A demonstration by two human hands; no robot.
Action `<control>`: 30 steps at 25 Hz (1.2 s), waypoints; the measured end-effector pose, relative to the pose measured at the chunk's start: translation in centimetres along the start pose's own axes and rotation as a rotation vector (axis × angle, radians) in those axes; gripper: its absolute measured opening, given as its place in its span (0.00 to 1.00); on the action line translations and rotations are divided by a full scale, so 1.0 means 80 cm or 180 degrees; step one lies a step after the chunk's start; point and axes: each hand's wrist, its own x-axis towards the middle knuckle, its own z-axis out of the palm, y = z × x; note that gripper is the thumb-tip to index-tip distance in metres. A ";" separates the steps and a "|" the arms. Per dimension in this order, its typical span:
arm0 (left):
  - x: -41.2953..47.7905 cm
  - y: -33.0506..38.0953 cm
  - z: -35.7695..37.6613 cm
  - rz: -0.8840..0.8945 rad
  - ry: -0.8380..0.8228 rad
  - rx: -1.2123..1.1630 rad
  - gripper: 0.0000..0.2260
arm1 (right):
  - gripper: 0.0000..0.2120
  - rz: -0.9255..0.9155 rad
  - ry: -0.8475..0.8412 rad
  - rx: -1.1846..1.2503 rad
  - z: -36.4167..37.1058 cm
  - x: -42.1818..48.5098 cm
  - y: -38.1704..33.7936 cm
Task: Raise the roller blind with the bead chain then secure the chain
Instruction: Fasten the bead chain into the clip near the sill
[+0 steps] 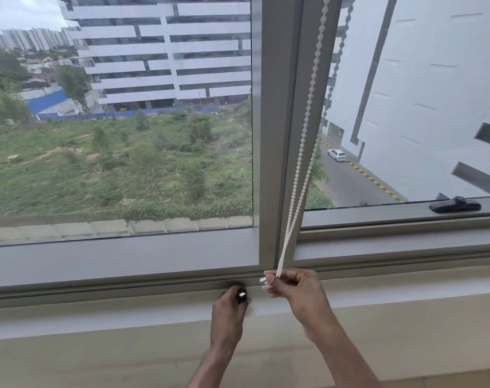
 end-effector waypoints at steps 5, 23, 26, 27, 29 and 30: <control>-0.030 0.034 -0.026 0.0001 -0.0505 -0.0780 0.17 | 0.02 -0.0067 0.0004 -0.0157 -0.009 -0.010 0.003; -0.099 0.079 -0.084 -0.0242 -0.0350 -0.1747 0.10 | 0.03 0.0103 -0.0335 -0.0218 0.007 -0.053 0.014; -0.101 0.081 -0.086 -0.0200 -0.0387 -0.1713 0.10 | 0.03 0.0133 -0.0369 -0.0163 0.006 -0.054 0.014; -0.102 0.083 -0.087 -0.0197 -0.0407 -0.1710 0.10 | 0.03 0.0153 -0.0395 -0.0145 0.005 -0.054 0.014; -0.103 0.086 -0.088 -0.0191 -0.0415 -0.1701 0.10 | 0.04 0.0173 -0.0428 -0.0123 0.004 -0.054 0.013; -0.104 0.087 -0.089 -0.0186 -0.0411 -0.1677 0.10 | 0.04 0.0169 -0.0423 -0.0085 0.004 -0.054 0.013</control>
